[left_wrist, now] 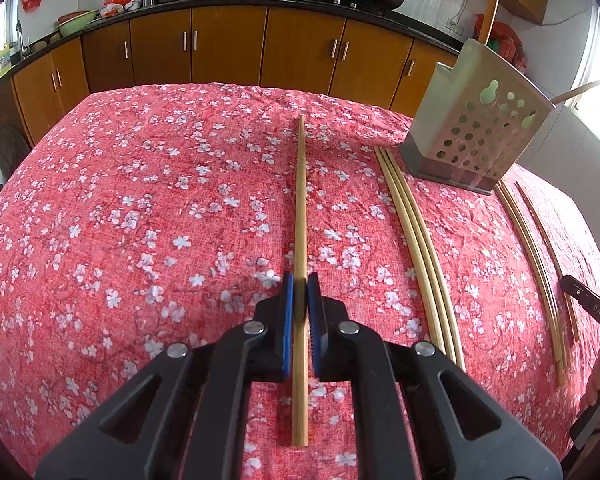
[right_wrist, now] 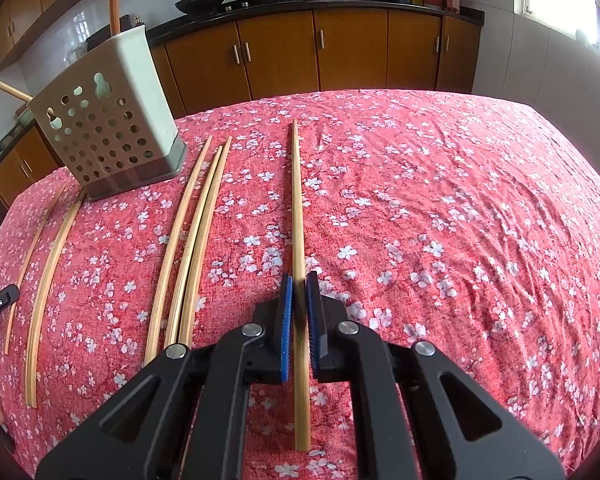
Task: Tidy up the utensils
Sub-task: 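Lift both chopsticks upright and carry them over the holder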
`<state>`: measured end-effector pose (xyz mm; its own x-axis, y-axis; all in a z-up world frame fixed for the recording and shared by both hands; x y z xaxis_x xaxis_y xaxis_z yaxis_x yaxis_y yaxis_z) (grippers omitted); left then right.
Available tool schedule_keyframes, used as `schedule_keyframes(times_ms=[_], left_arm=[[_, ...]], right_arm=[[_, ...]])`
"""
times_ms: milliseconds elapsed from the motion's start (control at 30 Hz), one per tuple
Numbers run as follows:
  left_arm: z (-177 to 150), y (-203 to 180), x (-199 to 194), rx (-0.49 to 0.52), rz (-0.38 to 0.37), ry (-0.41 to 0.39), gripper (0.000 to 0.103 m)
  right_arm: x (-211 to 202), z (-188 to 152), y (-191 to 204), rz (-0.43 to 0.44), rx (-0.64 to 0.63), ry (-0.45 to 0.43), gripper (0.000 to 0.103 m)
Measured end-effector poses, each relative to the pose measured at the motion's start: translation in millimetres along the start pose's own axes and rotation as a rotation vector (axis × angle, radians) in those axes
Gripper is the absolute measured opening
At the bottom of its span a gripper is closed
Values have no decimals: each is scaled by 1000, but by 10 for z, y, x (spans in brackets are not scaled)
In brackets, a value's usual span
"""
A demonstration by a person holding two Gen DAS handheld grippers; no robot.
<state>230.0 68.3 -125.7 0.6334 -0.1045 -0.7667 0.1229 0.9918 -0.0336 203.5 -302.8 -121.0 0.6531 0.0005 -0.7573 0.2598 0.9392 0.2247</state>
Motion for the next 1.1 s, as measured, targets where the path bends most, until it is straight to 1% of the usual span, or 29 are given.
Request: schedule_keyframes(times_ms=[100,167,233,333,500,667,767,867,1000,1100], left_arm=[[13,-65,2,43,39,7,8],[17,-109,0,77,58,16,8],[22,-105,-46,69,34,19,8],[82,-85,-256,67,26,-32,8],[294,-76,-636,46,11,-136,8],[570,-40,-1094,10,4,-270,8],[705,-31,-1270,-2,3,-324,8],[807,-48,-1349,6,11,-350,8],[887,-60,-1401,27,21,-359,8],[963,-111,-1500,37,-12,-368,8]], right_arm=[[-17,-3,-15,4,1,-2,8],[-68,6,-12,-6,-8,-20,8],[-231,47,-17,12,-10,-68,8],[-512,142,-12,31,-20,-150,8],[-898,307,8,65,-5,-260,8],[-1126,469,18,90,3,-333,8],[-1223,518,33,106,6,-365,8],[-1262,546,55,109,1,-380,8],[-1310,591,99,116,-6,-394,7],[-1437,669,157,165,6,-402,7]])
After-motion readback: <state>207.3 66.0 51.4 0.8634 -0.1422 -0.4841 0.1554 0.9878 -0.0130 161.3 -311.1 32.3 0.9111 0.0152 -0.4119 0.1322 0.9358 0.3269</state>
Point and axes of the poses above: each gripper's, at about its wrist camera, not at the fingertips, and x roughly the way its jaws point, y to its left, z to its top, the point moved 2 cm from there along x, roughly the way its jaws point, and after that the axes turned 9 degrees about x, right-handed, at the moved point
